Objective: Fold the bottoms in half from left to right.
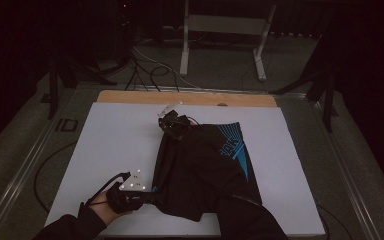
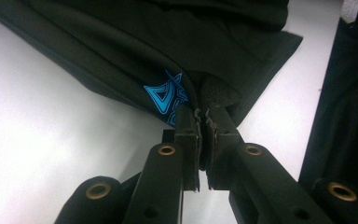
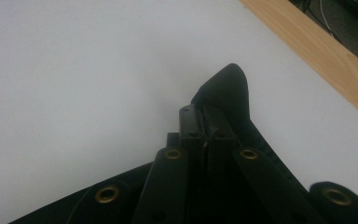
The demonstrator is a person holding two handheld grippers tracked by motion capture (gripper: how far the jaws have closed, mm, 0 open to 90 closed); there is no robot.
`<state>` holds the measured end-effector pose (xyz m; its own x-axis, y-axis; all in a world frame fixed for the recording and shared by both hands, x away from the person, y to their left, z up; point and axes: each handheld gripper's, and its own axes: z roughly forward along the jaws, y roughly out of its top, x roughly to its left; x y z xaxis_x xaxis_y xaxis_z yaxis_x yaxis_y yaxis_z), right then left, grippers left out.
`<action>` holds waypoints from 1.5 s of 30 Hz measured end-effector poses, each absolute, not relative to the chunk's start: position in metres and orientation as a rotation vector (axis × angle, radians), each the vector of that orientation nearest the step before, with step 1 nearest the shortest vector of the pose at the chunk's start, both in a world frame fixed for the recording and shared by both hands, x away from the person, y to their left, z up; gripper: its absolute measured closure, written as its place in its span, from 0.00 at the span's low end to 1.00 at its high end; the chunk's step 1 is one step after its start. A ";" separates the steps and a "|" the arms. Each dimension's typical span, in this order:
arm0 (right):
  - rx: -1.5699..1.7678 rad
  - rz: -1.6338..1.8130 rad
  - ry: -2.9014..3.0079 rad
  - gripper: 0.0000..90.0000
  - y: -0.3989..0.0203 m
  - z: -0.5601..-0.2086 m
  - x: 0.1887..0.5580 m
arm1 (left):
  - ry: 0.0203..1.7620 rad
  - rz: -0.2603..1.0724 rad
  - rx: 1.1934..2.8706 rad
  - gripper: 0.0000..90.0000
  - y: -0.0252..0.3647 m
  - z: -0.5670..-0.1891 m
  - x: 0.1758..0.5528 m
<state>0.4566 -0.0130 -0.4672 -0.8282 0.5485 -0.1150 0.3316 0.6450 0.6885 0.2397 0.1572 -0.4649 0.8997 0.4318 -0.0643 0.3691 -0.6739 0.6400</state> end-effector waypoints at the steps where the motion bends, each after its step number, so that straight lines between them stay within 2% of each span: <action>1: 0.705 0.977 2.553 0.98 -0.013 -0.467 0.457 | 0.571 0.120 2.379 0.95 0.157 -0.465 0.240; 45: 0.747 1.011 2.464 0.98 -0.086 -0.435 0.450 | 0.392 0.081 2.376 0.95 0.101 -0.435 0.251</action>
